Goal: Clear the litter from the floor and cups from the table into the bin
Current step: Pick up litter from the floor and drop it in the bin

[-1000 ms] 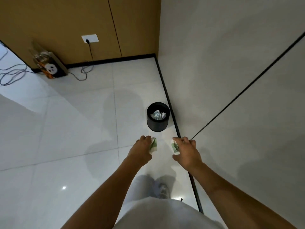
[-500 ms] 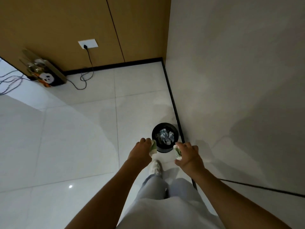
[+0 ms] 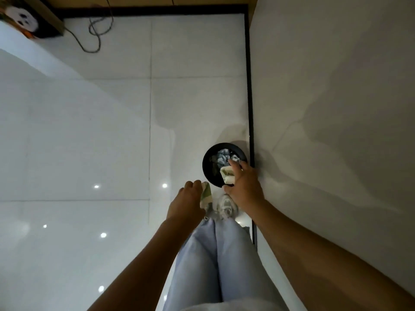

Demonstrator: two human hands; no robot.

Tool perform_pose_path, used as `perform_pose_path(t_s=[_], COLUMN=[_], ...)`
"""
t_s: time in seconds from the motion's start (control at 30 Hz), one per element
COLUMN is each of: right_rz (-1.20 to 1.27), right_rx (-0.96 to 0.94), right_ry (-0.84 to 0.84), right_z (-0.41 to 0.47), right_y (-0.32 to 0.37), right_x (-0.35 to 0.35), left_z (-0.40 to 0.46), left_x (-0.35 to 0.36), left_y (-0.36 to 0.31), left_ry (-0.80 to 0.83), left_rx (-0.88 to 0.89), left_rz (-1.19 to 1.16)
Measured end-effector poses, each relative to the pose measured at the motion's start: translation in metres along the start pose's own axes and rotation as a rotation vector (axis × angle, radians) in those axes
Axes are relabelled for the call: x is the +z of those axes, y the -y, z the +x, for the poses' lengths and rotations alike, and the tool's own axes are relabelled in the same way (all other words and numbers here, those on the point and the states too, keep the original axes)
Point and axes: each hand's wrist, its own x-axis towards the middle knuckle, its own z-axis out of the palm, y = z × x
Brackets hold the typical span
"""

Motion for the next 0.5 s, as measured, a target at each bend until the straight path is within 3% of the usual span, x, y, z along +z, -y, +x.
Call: perform_pose_path(t_s=[0.4, 0.5], right_rz=[-0.013, -0.003], right_rx=[0.086, 0.082], right_ry=[0.107, 0.098], right_z=[0.008, 0.004], right_y=[-0.076, -0.084], right_x=[0.019, 0.014], left_z=[0.106, 0.136], left_x=[0.045, 0.046], left_y=[-0.047, -0.063], left_ry=[0.026, 0.098], left_rx=[0.022, -0.006], left_rz=[0.107, 0.172])
